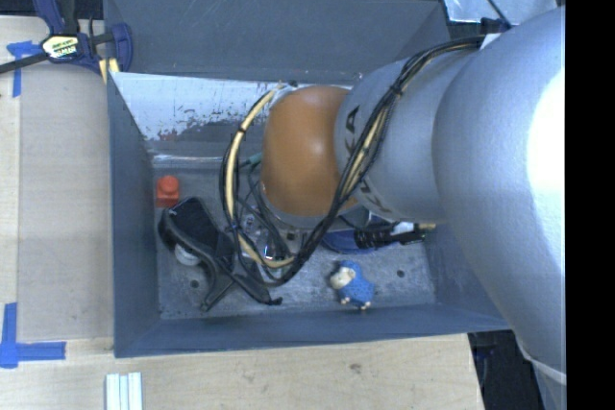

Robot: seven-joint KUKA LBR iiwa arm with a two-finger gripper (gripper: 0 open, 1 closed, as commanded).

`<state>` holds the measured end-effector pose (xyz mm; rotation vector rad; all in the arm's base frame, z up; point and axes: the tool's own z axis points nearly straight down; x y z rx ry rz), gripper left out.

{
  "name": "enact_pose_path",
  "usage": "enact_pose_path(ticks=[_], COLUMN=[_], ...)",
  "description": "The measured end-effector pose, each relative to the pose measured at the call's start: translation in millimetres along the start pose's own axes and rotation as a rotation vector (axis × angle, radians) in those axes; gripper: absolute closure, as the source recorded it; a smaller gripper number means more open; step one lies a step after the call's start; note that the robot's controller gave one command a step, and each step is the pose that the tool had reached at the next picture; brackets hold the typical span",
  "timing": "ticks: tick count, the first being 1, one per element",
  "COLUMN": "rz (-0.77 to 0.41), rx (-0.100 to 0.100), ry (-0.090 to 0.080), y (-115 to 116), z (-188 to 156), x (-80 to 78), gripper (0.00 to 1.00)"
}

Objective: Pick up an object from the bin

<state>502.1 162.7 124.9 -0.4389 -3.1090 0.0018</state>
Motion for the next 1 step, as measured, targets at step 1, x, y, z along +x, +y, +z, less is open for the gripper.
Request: enact_pose_path(ticks=[1], rz=[-0.268], rx=[0.001], ry=[-0.008], y=[-35.1], z=[23.6], x=[-72.9], gripper=[1.0])
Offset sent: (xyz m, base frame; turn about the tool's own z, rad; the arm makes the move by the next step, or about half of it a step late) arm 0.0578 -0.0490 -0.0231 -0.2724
